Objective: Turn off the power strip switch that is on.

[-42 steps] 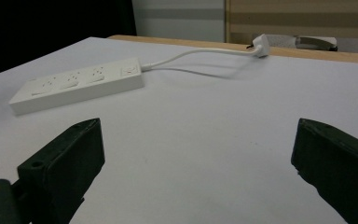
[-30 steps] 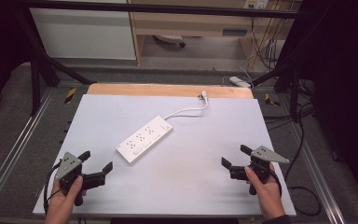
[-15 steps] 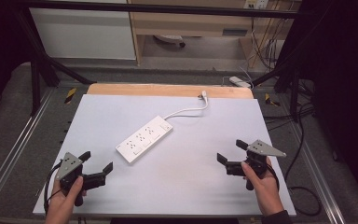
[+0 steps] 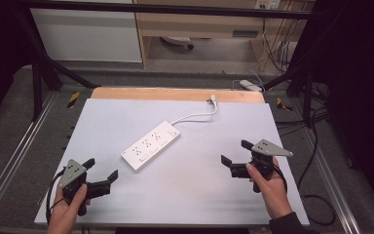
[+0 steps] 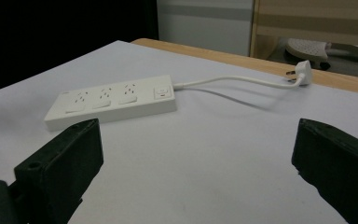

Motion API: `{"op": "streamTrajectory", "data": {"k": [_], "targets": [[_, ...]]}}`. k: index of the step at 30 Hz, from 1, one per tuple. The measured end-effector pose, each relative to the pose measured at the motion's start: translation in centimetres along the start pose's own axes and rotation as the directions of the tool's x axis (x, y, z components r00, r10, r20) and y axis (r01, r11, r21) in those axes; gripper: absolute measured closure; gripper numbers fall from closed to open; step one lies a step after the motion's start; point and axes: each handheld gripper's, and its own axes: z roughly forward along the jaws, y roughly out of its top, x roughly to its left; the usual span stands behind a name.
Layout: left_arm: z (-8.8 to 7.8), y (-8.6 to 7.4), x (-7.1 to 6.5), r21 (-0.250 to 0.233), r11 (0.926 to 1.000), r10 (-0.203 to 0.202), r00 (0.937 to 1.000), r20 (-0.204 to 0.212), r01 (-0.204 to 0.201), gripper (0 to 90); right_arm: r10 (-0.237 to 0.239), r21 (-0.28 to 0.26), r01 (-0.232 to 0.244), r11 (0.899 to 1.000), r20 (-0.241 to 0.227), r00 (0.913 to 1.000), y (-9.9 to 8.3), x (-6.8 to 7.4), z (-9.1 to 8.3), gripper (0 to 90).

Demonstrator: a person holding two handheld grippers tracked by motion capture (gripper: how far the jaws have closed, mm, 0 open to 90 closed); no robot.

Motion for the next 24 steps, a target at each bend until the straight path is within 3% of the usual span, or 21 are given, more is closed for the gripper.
{"op": "streamTrajectory", "data": {"k": [24], "targets": [[0.0, 0.0, -0.1, 0.002, 0.9999, 0.011, 0.9999, 0.004, -0.011, 4.7, -0.041, -0.005, 0.041, 0.999, -0.023, 0.9989, 2.6, 1.0, 1.9, 3.0]]}}
